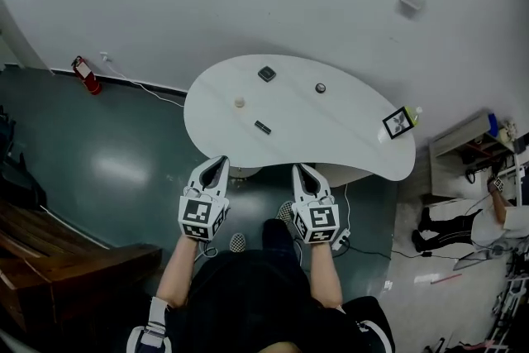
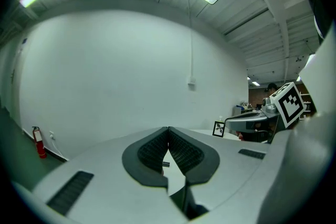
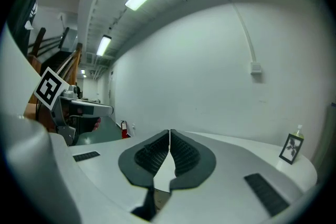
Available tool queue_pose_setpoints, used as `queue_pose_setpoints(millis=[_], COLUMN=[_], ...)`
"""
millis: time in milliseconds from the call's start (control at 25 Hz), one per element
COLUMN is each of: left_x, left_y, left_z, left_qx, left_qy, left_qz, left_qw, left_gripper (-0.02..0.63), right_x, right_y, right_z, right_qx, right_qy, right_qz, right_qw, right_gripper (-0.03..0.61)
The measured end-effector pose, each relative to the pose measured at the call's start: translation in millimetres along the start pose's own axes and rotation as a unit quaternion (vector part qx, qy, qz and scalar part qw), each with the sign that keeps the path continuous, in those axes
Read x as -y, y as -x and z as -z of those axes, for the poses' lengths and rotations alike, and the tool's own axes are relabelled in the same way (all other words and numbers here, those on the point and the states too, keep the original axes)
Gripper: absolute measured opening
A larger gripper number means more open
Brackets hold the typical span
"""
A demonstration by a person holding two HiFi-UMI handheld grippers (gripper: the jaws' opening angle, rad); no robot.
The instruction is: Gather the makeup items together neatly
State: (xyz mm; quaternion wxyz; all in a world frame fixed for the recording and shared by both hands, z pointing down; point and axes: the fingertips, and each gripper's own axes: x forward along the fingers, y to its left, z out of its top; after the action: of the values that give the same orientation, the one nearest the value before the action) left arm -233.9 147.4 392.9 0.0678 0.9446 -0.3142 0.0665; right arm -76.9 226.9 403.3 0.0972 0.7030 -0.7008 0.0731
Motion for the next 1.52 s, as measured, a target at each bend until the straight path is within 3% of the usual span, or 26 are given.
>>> queue_pose_setpoints(millis=[600,1120,1520], left_x=[-53,-67,-79], left_y=[-119,-183,-194], left_z=[14,102,142], left_qx=[-0.029,-0.104,-0.136], left_qy=[0.027,0.070,0.099], left_qz=[-0.078,-0.102,-0.119], left_qw=[0.9962,0.9868,0.9785], left_gripper=[0.017,0.017,0.017], right_x=[70,87,83], right_y=[-151,-232,-278], right_z=[15,104,150], right_qx=[-0.047,-0.136,-0.178], right_qy=[0.008,-0.001,0.019], right_qz=[-0.090,-0.157,-0.194], right_qw=[0.995,0.978,0.965], right_gripper=[0.032,0.032,0.034])
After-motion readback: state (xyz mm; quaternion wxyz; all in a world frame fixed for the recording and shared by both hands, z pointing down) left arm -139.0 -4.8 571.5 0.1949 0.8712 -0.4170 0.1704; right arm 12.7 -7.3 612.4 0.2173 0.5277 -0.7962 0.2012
